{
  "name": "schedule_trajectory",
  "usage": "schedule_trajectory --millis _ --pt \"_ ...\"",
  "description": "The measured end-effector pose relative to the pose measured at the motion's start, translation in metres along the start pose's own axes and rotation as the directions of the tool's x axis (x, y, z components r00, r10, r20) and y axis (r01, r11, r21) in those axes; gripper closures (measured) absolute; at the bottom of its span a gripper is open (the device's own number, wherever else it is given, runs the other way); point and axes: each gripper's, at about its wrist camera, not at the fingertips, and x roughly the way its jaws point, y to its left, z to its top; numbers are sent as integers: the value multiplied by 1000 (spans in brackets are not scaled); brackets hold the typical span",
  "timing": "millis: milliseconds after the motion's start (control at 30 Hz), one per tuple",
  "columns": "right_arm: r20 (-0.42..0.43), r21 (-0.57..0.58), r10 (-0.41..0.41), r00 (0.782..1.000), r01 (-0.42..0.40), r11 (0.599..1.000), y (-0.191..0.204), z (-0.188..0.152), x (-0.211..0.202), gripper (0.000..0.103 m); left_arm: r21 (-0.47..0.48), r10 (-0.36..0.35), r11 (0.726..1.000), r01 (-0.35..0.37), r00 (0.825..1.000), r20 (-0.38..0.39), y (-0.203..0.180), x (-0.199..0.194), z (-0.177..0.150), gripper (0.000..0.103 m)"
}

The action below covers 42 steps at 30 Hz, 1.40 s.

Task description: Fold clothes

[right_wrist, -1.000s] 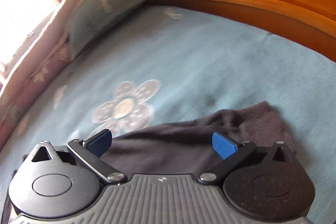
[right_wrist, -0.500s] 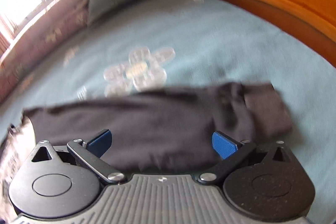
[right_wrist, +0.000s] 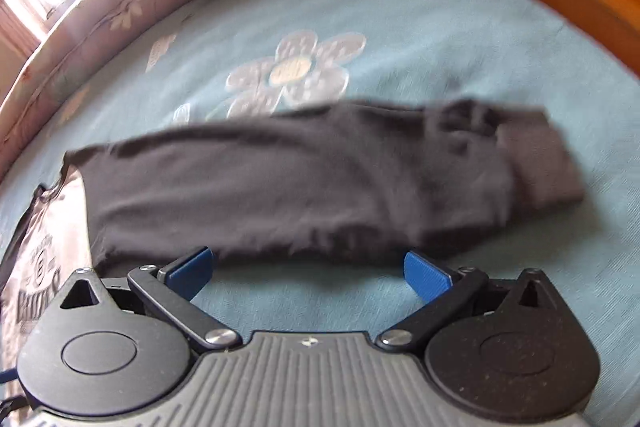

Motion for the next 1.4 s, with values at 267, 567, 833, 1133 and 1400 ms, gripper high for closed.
schedule_trajectory --millis 267,567,833,1133,1400 --pt "67 -51 -91 994 94 994 9 0 30 0 10 14 1000 -14 1000 -6 -1 -1 -1 1" --pt "93 -29 -58 994 61 998 0 41 -2 0 23 -2 1000 3 1000 -17 -8 6 1 1" --pt "13 145 10 1000 -12 989 -39 77 40 0 25 15 1000 -15 999 -36 -7 11 1 1" --pt "38 101 -71 997 67 993 -38 79 59 0 39 10 999 -8 998 -55 -13 18 1 1" --pt "159 84 -156 975 144 986 -25 75 39 0 27 20 999 -19 999 -39 -8 12 3 1"
